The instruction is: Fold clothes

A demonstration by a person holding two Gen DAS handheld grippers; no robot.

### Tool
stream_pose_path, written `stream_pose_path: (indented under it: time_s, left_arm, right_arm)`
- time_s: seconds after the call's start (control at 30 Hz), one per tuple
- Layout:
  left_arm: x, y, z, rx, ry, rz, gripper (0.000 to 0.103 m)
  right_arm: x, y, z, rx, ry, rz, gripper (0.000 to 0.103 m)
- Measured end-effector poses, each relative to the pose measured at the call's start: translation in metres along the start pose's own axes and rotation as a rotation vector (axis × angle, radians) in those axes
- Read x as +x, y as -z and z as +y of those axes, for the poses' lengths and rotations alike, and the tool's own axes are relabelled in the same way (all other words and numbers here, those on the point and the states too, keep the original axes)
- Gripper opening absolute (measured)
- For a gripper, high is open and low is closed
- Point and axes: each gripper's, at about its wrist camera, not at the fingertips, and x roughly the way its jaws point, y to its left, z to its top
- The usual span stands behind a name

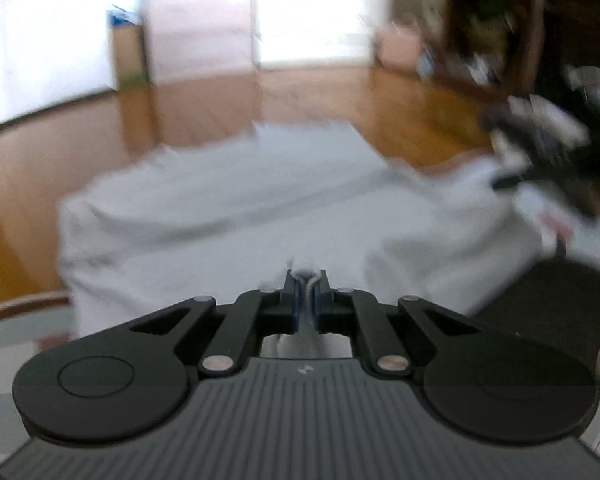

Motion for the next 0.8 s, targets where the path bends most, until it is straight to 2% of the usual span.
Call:
stream_pose_path:
  time_s: [0.07,0.2,0.3,0.37,0.4,0.5,0.57,0.7,0.8]
  left_arm:
    - [-0.036,-0.011,0.019,-0.078,-0.046,-0.076,0.006]
    - [-0.121,-0.013,0.057,-0.274,-0.140,-0.206,0.006]
    - [-0.175,0.012,0.074,-0.426,-0.174,-0.219,0.006]
    - [-0.201,0.031,0.079,-0.489,-0.178,-0.204,0.006]
    - [-0.212,0.039,0.079,-0.487,-0.184,-0.195,0.005]
    - [-0.227,0.049,0.060,-0.323,-0.274,-0.156,0.004]
    - [-0.232,0.049,0.050,-0.270,-0.306,-0.127,0.004]
    - [-0.245,0.041,0.033,-0.246,-0.354,-0.117,0.004]
    - [-0.267,0.032,0.026,-0.265,-0.351,-0.128,0.003]
  right_arm:
    - [-0.022,-0.007,-0.001,0.049,-0.023,-0.047,0.009]
    - [-0.080,-0.006,0.009,0.124,-0.106,-0.042,0.009]
    - [-0.125,0.000,0.016,0.178,-0.163,-0.029,0.009]
    - [-0.149,0.014,0.021,0.166,-0.191,-0.020,0.009]
    - [-0.157,0.019,0.024,0.143,-0.192,-0.019,0.009]
    - [-0.175,0.030,0.031,0.024,-0.178,-0.012,0.009]
    - [-0.188,0.034,0.034,-0.031,-0.172,-0.018,0.009]
    - [-0.218,0.034,0.031,-0.040,-0.202,-0.057,0.009]
    - [-0.244,0.039,0.027,-0.042,-0.223,-0.071,0.009]
